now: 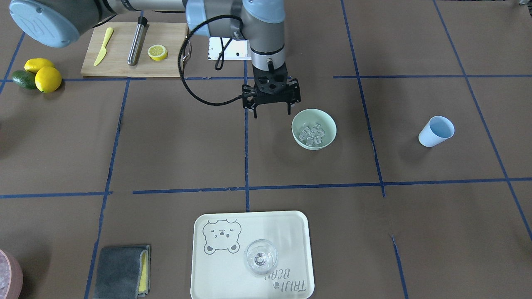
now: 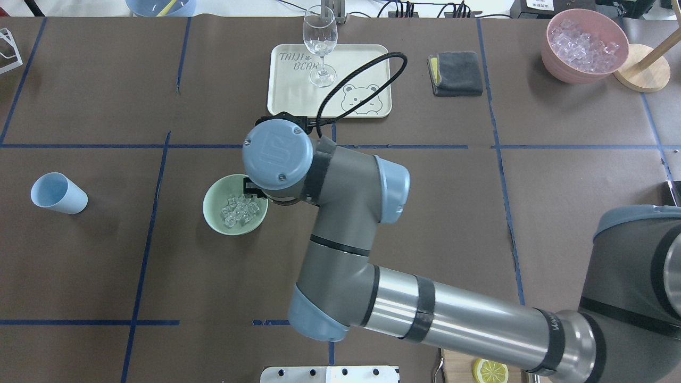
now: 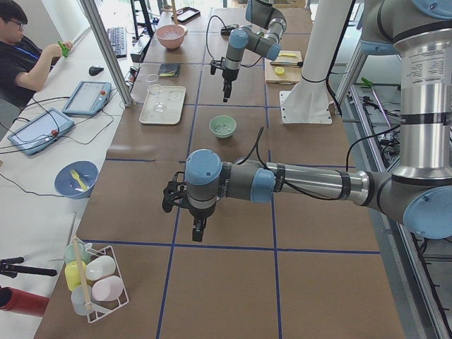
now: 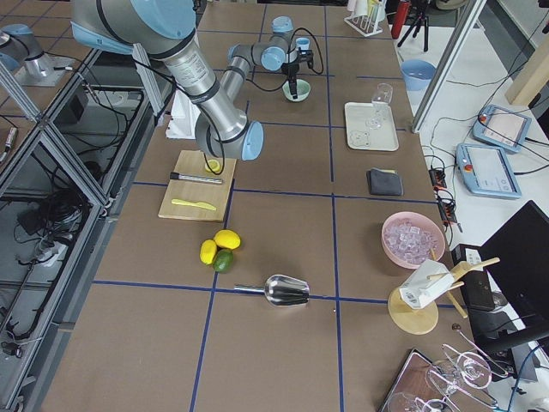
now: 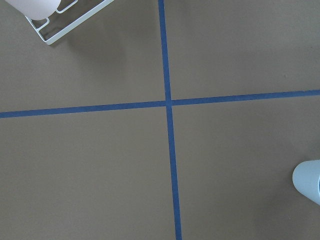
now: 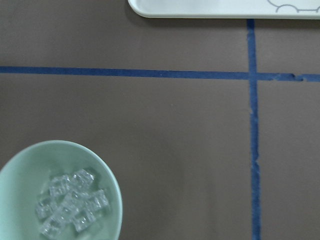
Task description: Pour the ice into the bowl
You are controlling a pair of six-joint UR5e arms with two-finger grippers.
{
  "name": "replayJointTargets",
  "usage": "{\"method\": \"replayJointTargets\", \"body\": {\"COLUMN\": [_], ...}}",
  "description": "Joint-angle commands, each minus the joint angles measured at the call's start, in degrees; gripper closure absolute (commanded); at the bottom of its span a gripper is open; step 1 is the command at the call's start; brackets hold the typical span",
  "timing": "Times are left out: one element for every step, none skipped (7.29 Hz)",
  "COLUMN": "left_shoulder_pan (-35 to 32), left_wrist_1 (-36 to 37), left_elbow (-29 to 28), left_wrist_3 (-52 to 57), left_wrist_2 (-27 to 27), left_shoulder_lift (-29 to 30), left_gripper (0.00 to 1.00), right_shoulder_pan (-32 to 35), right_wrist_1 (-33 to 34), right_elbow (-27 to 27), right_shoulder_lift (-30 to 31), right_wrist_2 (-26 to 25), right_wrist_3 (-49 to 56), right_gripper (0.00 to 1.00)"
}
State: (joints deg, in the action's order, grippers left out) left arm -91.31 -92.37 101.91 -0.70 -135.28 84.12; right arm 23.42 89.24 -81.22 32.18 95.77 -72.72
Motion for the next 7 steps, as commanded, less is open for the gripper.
{"method": "replayJointTargets", "body": {"left_shoulder_pan": [0.0,0.0,0.0,0.0,0.0,0.0,0.0], "left_wrist_1": [0.0,0.0,0.0,0.0,-0.1,-0.1,-0.1], "left_elbow": [0.1,0.1,0.1,0.2,0.3,0.3,0.3], "left_wrist_3": [0.0,0.0,0.0,0.0,0.0,0.0,0.0], "left_wrist_2": [-0.1,0.0,0.0,0.0,-0.1,-0.1,-0.1], "left_shoulder_lift": [0.0,0.0,0.0,0.0,-0.1,-0.1,-0.1], "left_gripper": [0.0,0.0,0.0,0.0,0.0,0.0,0.0], "right_shoulder_pan": [-0.9,-1.7,-2.5,-2.5,-2.5,-2.5,-2.5], "right_wrist_1": [-9.2,-9.2,-9.3,-9.2,-9.3,-9.4,-9.4], "right_elbow": [12.0,12.2,13.2,13.5,13.5,13.5,13.3], "right_shoulder_lift": [-3.5,-3.5,-3.7,-4.0,-4.2,-4.5,-4.6], "right_wrist_2": [-0.1,-1.1,-3.7,-3.7,-3.1,-2.4,-1.8], "right_wrist_3": [-1.5,-1.5,-1.4,-1.5,-1.5,-1.7,-1.8], "right_gripper": [0.04,0.07,0.09,0.27,0.85,1.0,1.0]}}
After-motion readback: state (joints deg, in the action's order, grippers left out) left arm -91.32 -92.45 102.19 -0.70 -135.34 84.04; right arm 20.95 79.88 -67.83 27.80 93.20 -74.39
